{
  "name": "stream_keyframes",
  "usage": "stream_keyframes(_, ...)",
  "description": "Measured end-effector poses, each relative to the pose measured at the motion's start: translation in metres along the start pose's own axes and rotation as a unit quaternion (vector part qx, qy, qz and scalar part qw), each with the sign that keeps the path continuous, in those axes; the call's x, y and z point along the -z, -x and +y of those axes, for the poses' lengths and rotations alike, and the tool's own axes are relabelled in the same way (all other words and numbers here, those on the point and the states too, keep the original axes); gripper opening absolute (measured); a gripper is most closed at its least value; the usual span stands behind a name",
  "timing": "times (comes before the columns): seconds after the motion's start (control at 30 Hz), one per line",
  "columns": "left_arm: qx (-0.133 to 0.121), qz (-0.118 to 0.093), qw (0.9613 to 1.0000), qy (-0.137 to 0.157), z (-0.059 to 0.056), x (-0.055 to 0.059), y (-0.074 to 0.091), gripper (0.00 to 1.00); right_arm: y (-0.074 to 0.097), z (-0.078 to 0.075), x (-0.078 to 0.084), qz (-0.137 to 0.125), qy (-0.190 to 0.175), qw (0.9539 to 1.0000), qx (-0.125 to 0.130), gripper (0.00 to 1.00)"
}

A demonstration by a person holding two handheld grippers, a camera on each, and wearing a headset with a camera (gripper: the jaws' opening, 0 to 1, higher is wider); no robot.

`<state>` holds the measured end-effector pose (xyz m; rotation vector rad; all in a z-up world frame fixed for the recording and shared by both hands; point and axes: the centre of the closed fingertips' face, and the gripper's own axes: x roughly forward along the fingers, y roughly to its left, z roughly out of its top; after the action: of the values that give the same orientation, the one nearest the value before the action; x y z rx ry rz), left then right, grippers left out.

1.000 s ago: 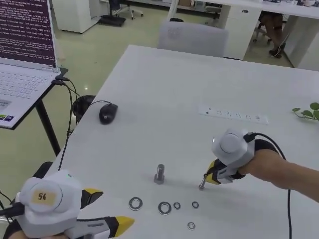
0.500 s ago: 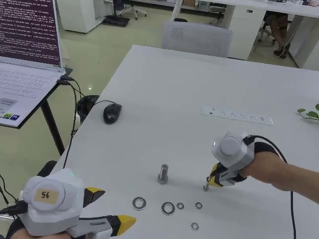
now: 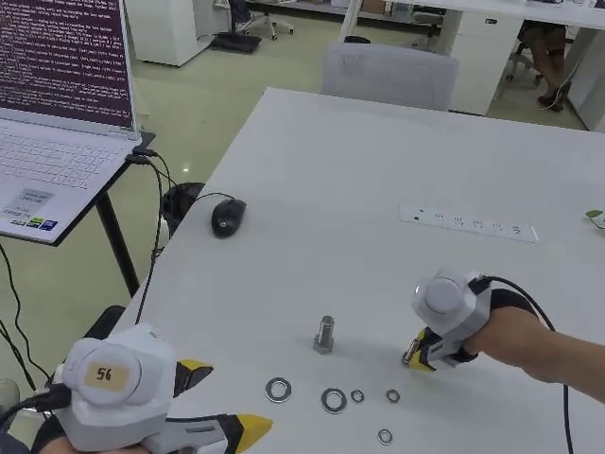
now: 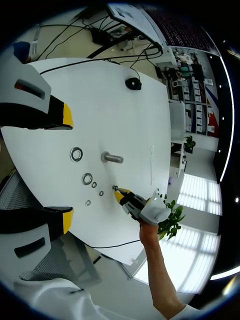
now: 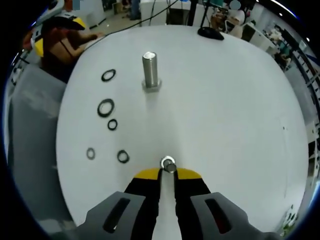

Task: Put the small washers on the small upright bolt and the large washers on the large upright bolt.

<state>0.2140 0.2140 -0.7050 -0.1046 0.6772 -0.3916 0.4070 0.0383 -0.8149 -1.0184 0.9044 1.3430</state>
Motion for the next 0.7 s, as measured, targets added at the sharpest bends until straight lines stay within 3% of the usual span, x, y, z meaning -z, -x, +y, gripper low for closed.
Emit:
stream_keyframes(0.33, -0.002, 0.001, 1.0, 0.0, 0.001, -0.001, 0.0, 0.62, 0.001, 0.0, 0.012, -0.005, -0.032, 0.9995, 0.003, 0.14)
stream_keyframes(0.6, 0.003, 0.0, 1.0, 0.0, -0.004, -0.001, -0.004, 0.61, 0.003, 0.019, 0.041, -0.006, -0.068, 0.9976, -0.01, 0.15)
stream_keyframes(0.7, 0.005, 0.001, 1.0, -0.001, -0.006, -0.001, -0.005, 0.61, 0.005, 0.026, 0.042, -0.019, -0.074, 0.997, -0.012, 0.17)
